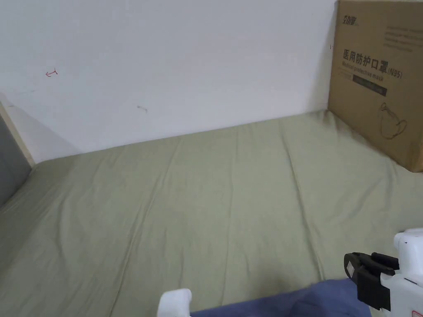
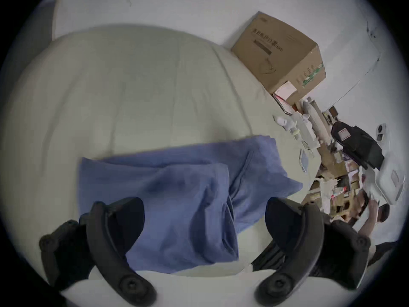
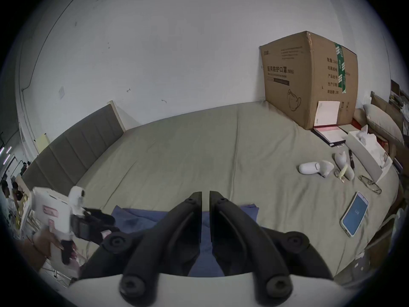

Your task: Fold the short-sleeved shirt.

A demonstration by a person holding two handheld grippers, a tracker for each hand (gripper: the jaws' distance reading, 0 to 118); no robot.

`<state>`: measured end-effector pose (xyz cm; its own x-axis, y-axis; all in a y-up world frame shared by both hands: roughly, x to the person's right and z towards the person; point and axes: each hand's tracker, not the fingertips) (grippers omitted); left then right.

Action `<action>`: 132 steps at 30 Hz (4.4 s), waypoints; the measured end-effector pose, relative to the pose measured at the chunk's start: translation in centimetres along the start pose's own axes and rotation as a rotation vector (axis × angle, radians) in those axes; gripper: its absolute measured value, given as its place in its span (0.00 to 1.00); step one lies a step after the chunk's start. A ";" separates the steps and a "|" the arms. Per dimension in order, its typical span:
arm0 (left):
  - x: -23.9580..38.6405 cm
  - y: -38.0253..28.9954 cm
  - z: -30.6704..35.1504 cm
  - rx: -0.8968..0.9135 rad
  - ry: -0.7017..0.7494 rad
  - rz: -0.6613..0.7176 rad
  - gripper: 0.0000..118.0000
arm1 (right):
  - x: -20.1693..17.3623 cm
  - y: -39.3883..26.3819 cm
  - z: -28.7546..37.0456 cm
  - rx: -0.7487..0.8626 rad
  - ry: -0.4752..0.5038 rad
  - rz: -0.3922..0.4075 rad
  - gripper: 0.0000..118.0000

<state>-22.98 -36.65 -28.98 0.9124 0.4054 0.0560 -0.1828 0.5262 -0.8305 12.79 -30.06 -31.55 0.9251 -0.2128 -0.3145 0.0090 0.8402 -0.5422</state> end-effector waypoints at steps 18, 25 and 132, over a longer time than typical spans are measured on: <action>3.5 -4.1 -8.0 -0.145 0.138 -0.136 0.01 | 0.0 -0.6 -0.3 -0.027 0.027 0.015 0.06; 3.2 -3.3 -4.1 -0.070 -0.281 0.103 0.01 | -0.9 -0.8 0.1 -0.039 0.035 0.028 0.06; 6.7 -0.7 -4.4 0.129 -0.201 0.052 0.03 | 1.1 -1.2 2.2 -0.086 0.087 -0.118 0.06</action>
<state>-15.08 -37.61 -30.46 0.8119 0.5680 0.1349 -0.2844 0.5867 -0.7582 14.68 -30.16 -29.54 0.8830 -0.3533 -0.3089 0.0797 0.7616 -0.6431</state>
